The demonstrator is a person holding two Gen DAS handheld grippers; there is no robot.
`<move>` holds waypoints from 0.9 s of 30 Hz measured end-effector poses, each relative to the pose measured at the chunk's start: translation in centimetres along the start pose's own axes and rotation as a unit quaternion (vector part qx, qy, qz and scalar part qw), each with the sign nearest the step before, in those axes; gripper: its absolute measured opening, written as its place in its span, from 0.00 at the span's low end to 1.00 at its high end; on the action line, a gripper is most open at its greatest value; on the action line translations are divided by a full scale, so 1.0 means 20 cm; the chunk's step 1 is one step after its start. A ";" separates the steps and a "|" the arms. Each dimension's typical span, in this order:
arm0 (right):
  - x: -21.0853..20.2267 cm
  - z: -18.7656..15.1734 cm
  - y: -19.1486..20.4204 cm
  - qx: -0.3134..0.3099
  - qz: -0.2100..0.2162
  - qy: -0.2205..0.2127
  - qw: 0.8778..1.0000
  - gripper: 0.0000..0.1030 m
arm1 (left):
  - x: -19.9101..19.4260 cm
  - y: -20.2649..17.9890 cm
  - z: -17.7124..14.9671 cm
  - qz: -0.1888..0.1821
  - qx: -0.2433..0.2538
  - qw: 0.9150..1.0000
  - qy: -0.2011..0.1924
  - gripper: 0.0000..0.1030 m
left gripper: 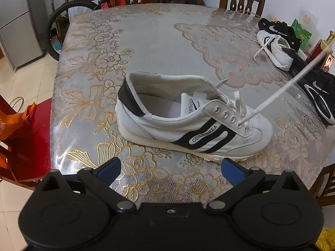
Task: Lace up shoes with both hands
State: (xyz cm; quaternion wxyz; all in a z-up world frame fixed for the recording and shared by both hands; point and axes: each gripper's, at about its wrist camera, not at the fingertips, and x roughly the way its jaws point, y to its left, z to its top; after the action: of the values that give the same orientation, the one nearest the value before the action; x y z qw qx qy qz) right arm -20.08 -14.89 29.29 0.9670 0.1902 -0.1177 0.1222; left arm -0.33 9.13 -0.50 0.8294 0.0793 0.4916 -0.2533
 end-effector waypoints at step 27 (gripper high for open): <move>0.27 -1.79 -0.25 -0.147 -0.117 0.664 0.724 0.36 | -0.03 0.19 0.18 0.076 -0.020 0.997 -0.012 0.99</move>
State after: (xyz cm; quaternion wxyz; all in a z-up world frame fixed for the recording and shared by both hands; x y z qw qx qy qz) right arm -7.15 -4.15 -3.11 0.8205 -0.0716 0.5608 0.0841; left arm 4.15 11.26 1.38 0.8535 0.0972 0.4791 -0.1805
